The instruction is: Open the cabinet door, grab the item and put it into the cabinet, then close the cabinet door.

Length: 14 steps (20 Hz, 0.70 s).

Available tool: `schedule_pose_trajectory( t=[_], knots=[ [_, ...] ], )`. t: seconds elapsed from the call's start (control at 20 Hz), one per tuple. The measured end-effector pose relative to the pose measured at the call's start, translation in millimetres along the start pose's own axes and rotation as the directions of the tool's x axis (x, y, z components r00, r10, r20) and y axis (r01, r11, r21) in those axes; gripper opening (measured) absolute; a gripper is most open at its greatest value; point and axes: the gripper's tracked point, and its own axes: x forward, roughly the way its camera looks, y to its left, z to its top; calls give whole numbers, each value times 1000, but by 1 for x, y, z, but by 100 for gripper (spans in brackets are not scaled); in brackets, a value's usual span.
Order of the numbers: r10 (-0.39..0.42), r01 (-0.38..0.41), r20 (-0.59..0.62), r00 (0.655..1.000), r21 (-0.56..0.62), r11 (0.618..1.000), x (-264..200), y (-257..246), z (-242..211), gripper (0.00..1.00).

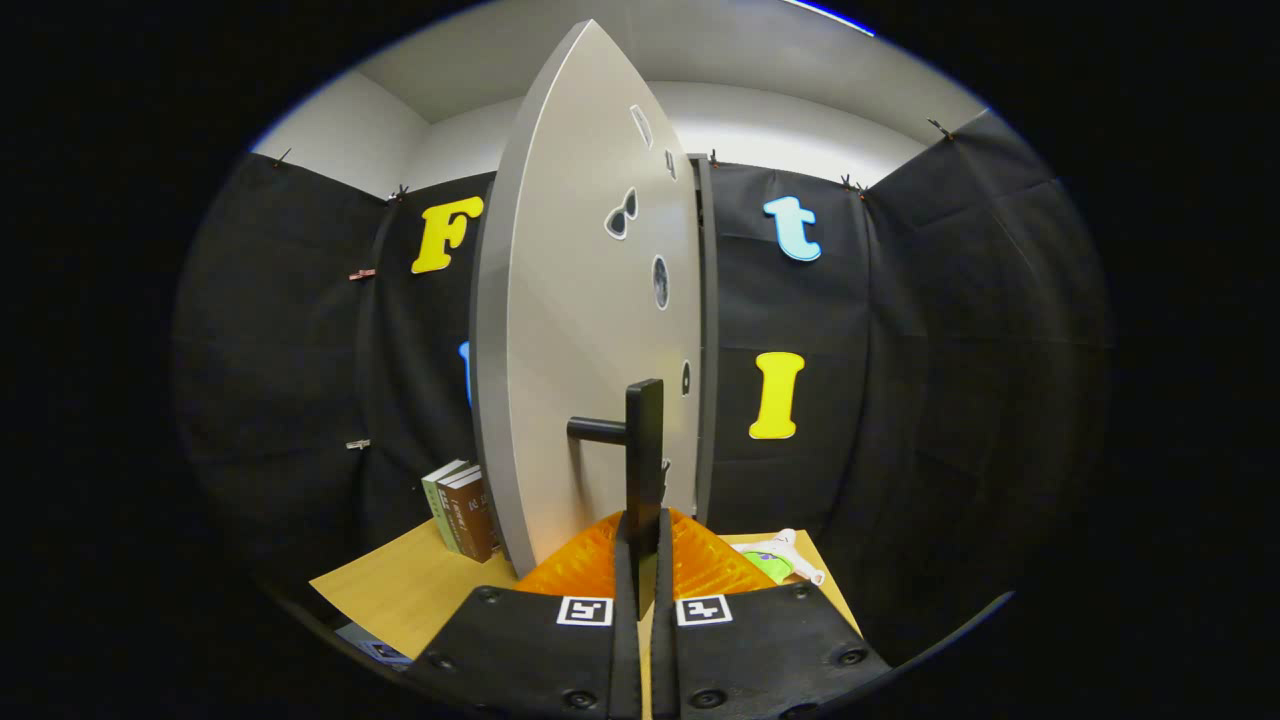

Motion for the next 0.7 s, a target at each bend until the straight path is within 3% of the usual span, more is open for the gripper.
schedule_pose_trajectory(
  t=[0.25,0.55,0.7],
  knots=[
    [-119,118,0,993,29,993,-4,-27,1,6],
    [-118,117,68,991,24,993,-6,-27,13,8],
    [-72,68,82,994,52,996,-9,-6,19,5]
  ],
)
